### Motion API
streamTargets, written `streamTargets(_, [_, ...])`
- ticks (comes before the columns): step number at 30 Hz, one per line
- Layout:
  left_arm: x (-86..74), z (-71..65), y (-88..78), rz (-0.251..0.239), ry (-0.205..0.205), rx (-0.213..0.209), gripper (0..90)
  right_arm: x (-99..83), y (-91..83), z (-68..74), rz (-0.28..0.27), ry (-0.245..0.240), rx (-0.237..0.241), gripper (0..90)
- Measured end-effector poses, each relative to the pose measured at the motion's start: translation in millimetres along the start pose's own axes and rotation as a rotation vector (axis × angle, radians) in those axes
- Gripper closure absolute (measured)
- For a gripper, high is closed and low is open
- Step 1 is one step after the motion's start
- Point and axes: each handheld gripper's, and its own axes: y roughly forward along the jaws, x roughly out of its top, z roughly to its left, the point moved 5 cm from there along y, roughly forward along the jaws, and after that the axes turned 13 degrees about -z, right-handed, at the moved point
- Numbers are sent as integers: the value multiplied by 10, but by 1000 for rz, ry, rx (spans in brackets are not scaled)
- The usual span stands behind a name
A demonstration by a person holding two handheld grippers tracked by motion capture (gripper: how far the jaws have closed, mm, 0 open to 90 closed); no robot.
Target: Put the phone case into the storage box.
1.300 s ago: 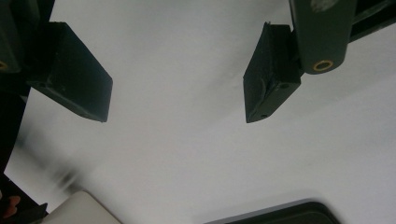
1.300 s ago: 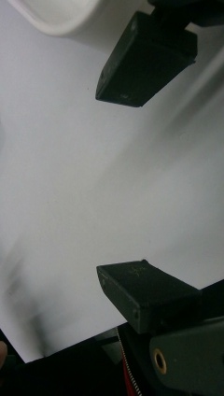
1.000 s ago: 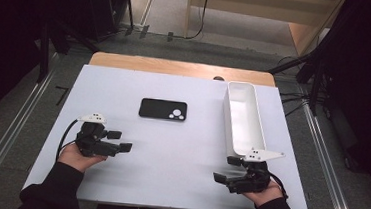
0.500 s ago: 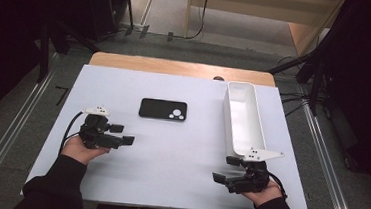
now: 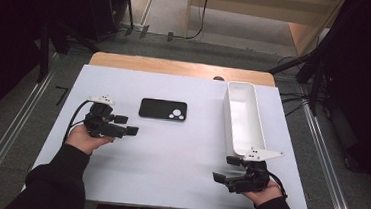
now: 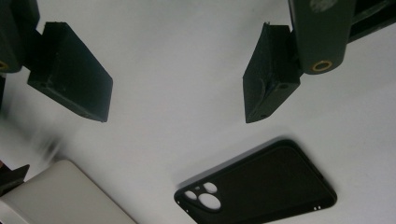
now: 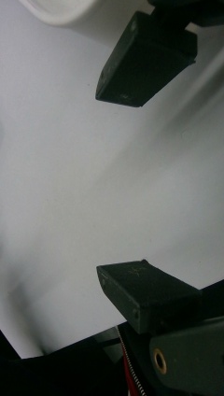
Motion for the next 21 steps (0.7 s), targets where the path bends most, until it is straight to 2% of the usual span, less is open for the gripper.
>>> streamTargets(7, [156, 55, 94, 1, 26, -2, 239, 0, -4, 1, 0, 6, 4, 130])
streamTargets(16, [281, 163, 218, -2, 8, -5, 238, 1, -4, 1, 1, 6, 4, 130])
streamTargets(21, [335, 225, 293, 7, 17, 13, 238, 2, -3, -2, 1, 3, 10, 130])
